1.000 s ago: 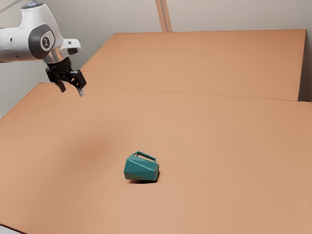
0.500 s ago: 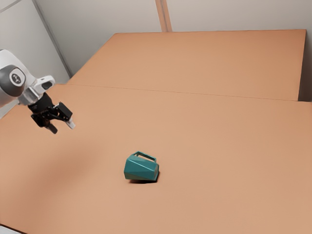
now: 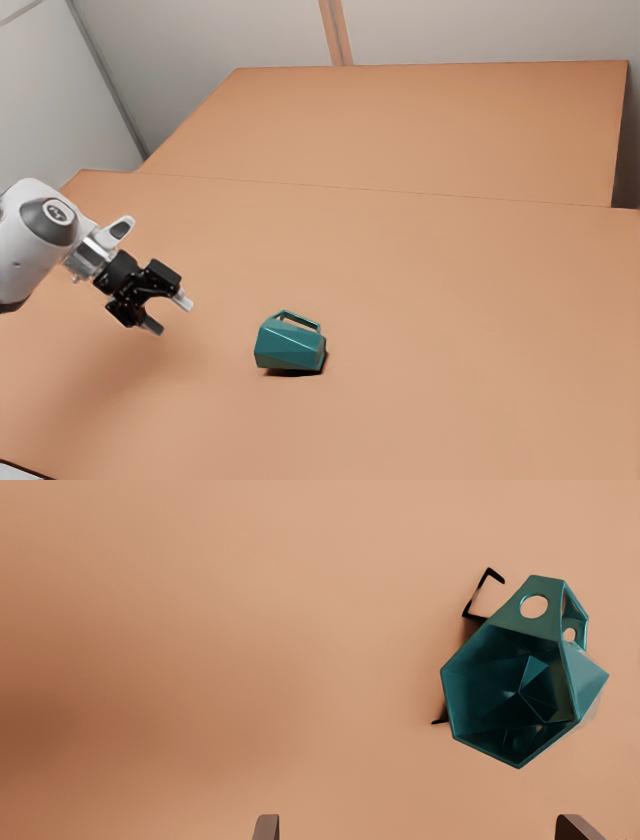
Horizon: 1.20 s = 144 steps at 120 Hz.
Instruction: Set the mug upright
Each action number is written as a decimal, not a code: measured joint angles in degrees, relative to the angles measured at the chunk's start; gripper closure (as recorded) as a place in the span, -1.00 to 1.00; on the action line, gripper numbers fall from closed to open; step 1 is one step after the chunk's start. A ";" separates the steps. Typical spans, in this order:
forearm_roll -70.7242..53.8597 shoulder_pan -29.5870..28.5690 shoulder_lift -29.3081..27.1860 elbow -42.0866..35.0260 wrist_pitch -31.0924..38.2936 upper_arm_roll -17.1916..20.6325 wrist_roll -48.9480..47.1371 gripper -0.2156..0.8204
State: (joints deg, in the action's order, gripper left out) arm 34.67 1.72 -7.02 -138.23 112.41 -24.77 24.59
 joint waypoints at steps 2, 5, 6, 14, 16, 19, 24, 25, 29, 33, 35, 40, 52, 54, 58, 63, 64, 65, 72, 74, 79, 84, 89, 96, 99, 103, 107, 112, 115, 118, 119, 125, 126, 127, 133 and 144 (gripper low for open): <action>0.84 0.00 0.35 -0.09 -0.10 0.00 0.47 -0.58; 2.02 0.02 0.79 -0.21 -0.27 -0.01 1.21 -0.58; 2.40 0.02 0.94 -0.23 -0.34 -0.01 1.46 -0.58; 5.14 0.45 1.82 -0.35 -0.83 -0.01 3.44 -0.58; 5.74 0.67 2.04 -0.36 -0.93 -0.01 3.92 -0.58; 6.63 0.97 2.45 -0.37 -1.07 -0.01 4.62 -0.58; 8.16 1.42 3.20 -0.35 -1.26 0.00 5.84 -0.58; 8.45 1.53 3.35 -0.34 -1.30 0.00 6.10 -0.58; 9.50 2.00 3.86 -0.30 -1.42 -0.01 7.13 -0.58; 10.33 2.45 4.31 -0.21 -1.52 -0.01 8.14 -0.58; 10.69 2.69 4.48 -0.12 -1.57 -0.01 8.63 -0.58; 11.57 3.27 4.97 0.09 -1.65 0.03 9.84 -0.58; 13.76 4.85 6.64 0.57 -1.69 0.07 12.59 -0.58; 14.05 5.10 6.88 0.68 -1.66 0.09 13.00 -0.58; 14.57 5.64 7.29 0.83 -1.60 0.13 13.80 -0.58; 15.22 6.33 7.73 1.08 -1.52 0.15 14.74 -0.58; 15.33 6.47 7.82 1.16 -1.50 0.15 14.92 -0.58; 15.43 6.62 7.90 1.24 -1.49 0.15 15.10 -0.58; 16.19 7.62 8.36 1.61 -1.28 0.22 16.26 -0.58; 16.49 7.93 8.49 1.66 -1.22 0.23 16.58 -0.58; 17.15 8.78 8.80 1.75 -1.04 0.24 17.33 -0.58; 17.70 9.68 9.09 1.82 -0.83 0.26 18.03 -0.58; 18.27 10.47 9.48 1.86 -0.64 0.37 18.68 -0.58; 19.06 11.31 9.96 1.88 -0.31 0.67 19.52 -0.58; 19.47 11.63 10.22 1.89 -0.16 0.77 19.85 -0.58; 20.06 12.09 10.60 2.02 0.04 0.86 20.28 -0.58; 20.55 12.57 10.93 2.20 0.27 0.90 20.67 -0.58; 21.08 13.07 11.30 2.42 0.55 0.97 21.13 -0.58; 21.42 13.31 11.58 2.62 0.69 0.99 21.39 -0.58; 21.76 13.59 11.86 2.87 0.82 1.01 21.64 -0.58; 21.86 13.68 11.95 2.95 0.85 1.02 21.72 -0.58; 22.48 14.27 12.36 3.33 1.07 1.03 22.17 -0.58; 22.60 14.38 12.43 3.38 1.10 1.03 22.24 -0.58; 22.71 14.48 12.50 3.43 1.13 1.04 22.31 -0.58; 23.24 14.98 12.77 3.70 1.30 1.04 22.70 -0.58; 23.79 15.27 12.85 3.95 1.74 1.10 23.32 -0.44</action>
State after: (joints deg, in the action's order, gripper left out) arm 58.47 16.99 5.82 -134.28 114.15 -23.67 47.91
